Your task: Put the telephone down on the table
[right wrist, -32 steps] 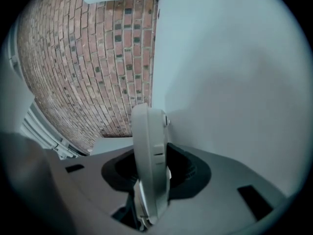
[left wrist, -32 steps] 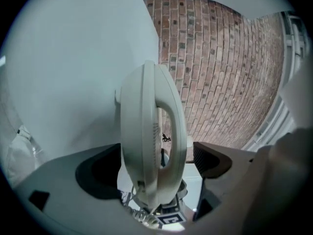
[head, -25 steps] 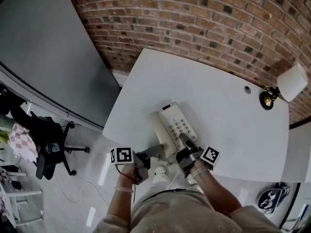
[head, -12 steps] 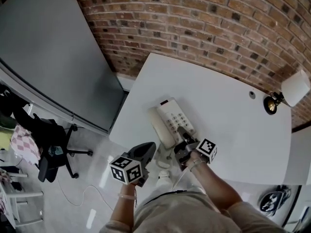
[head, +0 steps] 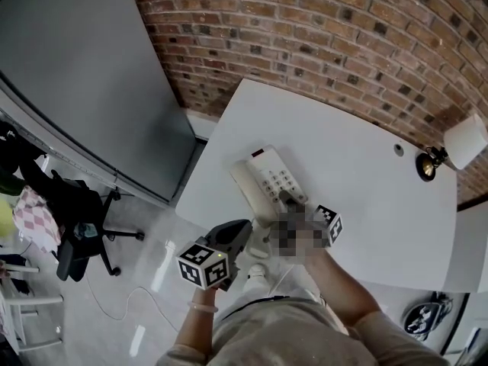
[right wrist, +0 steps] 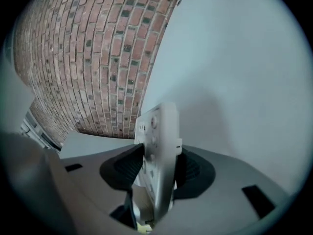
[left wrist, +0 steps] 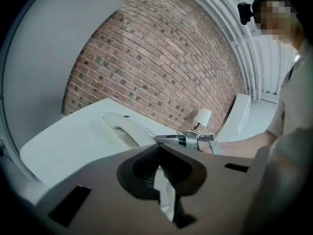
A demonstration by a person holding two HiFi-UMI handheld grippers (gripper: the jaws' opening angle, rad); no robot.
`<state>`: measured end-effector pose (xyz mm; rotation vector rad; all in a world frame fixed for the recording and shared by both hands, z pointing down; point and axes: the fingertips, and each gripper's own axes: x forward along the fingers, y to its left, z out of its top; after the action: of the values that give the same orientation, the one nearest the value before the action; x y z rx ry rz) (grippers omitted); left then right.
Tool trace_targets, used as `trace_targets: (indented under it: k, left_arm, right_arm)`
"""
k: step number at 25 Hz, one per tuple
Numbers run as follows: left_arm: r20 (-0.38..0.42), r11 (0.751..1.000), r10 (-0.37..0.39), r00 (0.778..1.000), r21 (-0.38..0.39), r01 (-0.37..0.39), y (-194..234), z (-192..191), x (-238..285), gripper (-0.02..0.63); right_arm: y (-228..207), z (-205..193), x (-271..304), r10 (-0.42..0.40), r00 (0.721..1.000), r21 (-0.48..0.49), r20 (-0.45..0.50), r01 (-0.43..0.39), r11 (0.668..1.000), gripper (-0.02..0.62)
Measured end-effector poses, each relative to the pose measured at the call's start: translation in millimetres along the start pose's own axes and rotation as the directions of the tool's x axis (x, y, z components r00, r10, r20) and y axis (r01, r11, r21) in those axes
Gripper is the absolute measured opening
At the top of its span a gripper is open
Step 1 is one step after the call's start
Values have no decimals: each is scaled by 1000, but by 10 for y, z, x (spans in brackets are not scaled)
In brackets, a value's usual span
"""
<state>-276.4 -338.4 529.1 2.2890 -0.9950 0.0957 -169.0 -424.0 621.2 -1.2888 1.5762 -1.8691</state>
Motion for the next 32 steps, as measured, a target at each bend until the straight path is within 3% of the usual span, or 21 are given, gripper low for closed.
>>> trace_targets:
  k: [6, 14, 26, 32]
  left_arm:
    - [32, 999, -44, 998, 17, 44, -70, 17, -76, 5]
    - [39, 998, -67, 997, 3, 67, -128, 1, -134, 5]
    - [19, 998, -66, 998, -10, 67, -195, -60, -158, 5]
    - [21, 997, -61, 998, -44, 62, -224, -145, -169, 5]
  right_arm:
    - [-73, 62, -10, -103, 995, -56, 13, 104, 993, 210]
    - [-257, 39, -83, -257, 966, -96, -8, 255, 962, 268]
    - [-330, -35, -163, -367, 922, -260, -123, 327, 909, 288]
    - [-351, -68, -200, -402, 897, -363, -184, 318, 876, 295]
